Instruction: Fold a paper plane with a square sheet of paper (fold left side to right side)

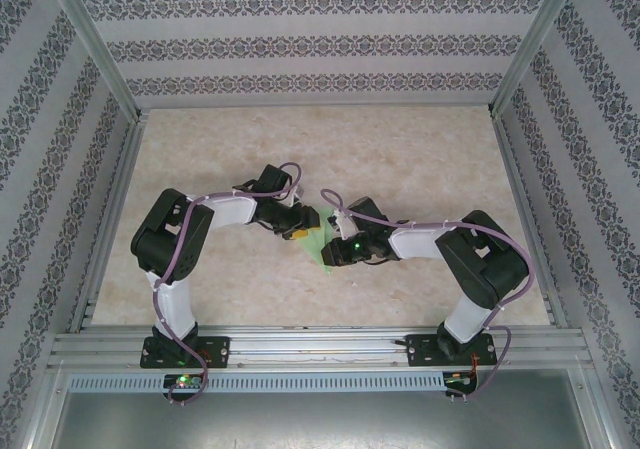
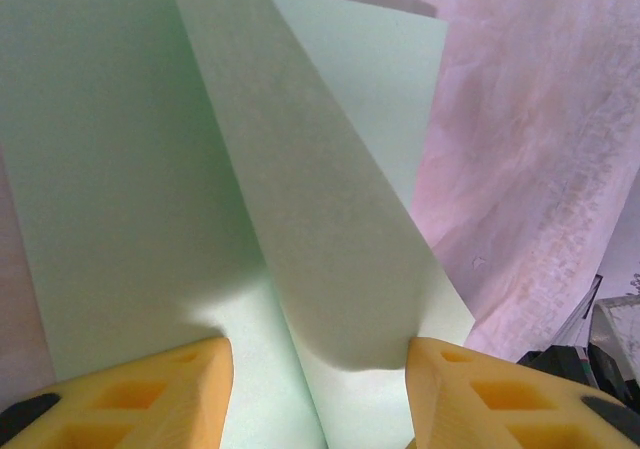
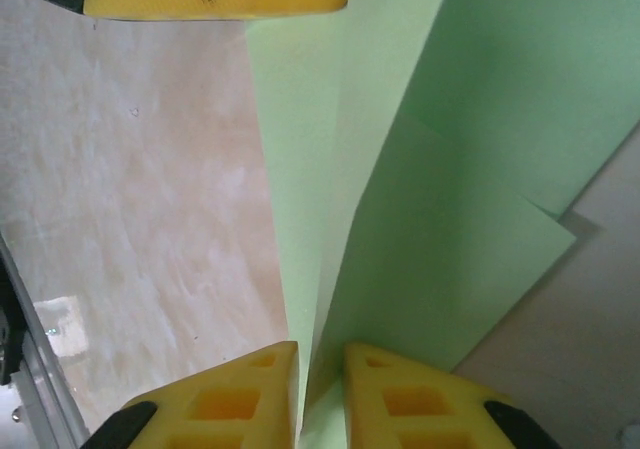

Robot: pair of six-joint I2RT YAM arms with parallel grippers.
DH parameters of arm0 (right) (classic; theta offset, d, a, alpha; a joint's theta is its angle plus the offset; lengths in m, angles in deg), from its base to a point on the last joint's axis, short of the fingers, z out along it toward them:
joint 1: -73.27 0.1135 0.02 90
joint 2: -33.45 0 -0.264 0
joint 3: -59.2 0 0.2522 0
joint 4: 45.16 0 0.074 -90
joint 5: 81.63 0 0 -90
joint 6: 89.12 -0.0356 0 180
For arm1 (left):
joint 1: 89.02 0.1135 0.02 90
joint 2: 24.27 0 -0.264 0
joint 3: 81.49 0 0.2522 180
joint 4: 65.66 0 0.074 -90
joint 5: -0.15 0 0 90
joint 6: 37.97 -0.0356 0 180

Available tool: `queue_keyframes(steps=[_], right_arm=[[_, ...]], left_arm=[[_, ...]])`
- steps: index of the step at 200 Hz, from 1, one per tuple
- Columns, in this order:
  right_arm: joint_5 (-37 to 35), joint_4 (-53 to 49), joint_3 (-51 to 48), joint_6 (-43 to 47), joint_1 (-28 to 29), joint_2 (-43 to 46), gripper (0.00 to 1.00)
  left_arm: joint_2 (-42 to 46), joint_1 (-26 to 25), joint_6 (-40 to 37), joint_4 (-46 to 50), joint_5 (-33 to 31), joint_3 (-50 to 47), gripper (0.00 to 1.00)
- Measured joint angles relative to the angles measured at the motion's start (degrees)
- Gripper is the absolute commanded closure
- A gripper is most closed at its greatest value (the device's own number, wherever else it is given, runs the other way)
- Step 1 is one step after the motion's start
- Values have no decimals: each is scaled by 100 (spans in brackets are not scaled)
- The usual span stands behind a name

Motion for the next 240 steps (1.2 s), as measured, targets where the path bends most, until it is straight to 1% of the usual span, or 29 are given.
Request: queue_keyframes(steps=[38,68,84,105,155,182,240], right_arm=[[162,116,-4,-129,-179,57,70],[306,229,-68,-260,-372,350,64],[407,358,-120,-317,-487,483,64],[520,503,-122,-444,-629,444,63],[636,704,103,-686,-616,-101,63],[640,787,234,-743,-588,-273,69],[612,789,264,-796,-579,-330,98]], left_arm=[[-7,-2,-4,4,-35,13,51],[-7,0,-4,4,-46,15,51],[-7,-2,-4,4,-57,15,51],[-7,-2,-2,2,-57,15,51],[-7,-2,-4,2,-57,15,51],[-7,-2,-2,2,-57,15,51],[-7,-2,-2,2,-57,15,51]])
